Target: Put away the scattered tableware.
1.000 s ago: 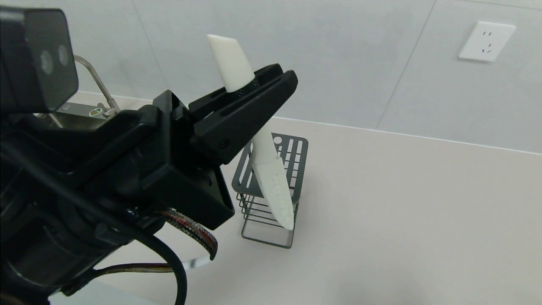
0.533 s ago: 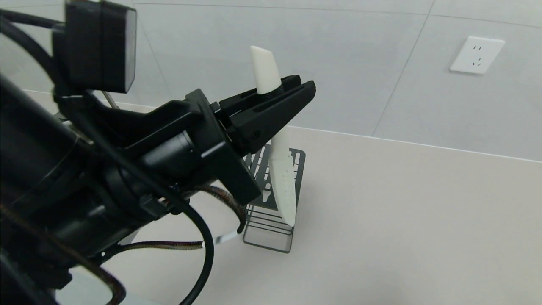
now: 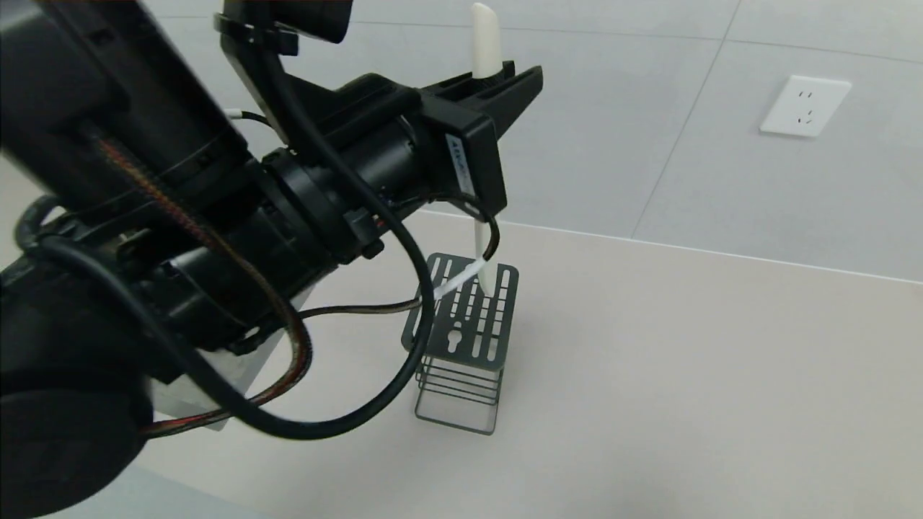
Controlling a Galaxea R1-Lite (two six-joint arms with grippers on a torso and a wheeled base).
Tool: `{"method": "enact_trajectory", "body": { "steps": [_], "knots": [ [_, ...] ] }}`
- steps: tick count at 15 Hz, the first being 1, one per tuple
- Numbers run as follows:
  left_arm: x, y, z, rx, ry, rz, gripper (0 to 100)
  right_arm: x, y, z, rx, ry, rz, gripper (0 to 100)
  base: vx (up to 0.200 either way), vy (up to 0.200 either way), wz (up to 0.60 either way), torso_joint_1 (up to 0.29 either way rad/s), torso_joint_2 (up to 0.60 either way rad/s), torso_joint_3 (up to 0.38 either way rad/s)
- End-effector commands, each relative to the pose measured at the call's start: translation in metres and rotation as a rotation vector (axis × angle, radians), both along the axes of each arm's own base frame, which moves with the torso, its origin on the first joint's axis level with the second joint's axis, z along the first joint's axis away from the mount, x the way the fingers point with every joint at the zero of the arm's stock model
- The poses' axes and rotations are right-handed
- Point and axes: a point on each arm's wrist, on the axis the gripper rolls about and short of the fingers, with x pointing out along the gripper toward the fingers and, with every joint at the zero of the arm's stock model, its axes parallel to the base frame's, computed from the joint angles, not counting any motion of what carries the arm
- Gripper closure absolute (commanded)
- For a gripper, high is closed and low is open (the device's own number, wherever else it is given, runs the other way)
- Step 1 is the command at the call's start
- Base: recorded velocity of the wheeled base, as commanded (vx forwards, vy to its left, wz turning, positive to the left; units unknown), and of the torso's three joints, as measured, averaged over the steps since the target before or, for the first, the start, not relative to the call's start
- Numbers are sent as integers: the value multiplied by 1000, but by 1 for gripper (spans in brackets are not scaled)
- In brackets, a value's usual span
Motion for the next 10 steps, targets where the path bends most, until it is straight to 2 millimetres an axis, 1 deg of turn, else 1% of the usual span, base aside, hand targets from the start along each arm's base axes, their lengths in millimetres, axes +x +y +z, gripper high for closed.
{"method": "enact_trajectory", "body": {
  "steps": [1,2,3,4,7,9,10],
  "knots": [
    [15,-20,-14,5,21,65,100,0,0,0,1,3,-2,0,0,0,0,0,0,0],
    [18,-28,-23,18,43,83,100,0,0,0,1,3,-2,0,0,0,0,0,0,0],
    [20,-30,-26,24,49,86,100,0,0,0,2,5,-2,0,0,0,0,0,0,0],
    [25,-38,-36,45,59,86,100,0,0,0,2,5,-2,0,0,0,0,0,0,0],
    [33,-49,-47,62,-5,127,100,0,0,0,2,2,-2,0,0,0,0,0,0,0],
    [28,-61,-54,44,-27,143,100,0,0,0,2,2,-2,0,0,0,0,0,0,0],
    [28,-62,-53,36,-27,152,100,0,0,0,2,3,-2,0,0,0,0,0,0,0]
  ]
}}
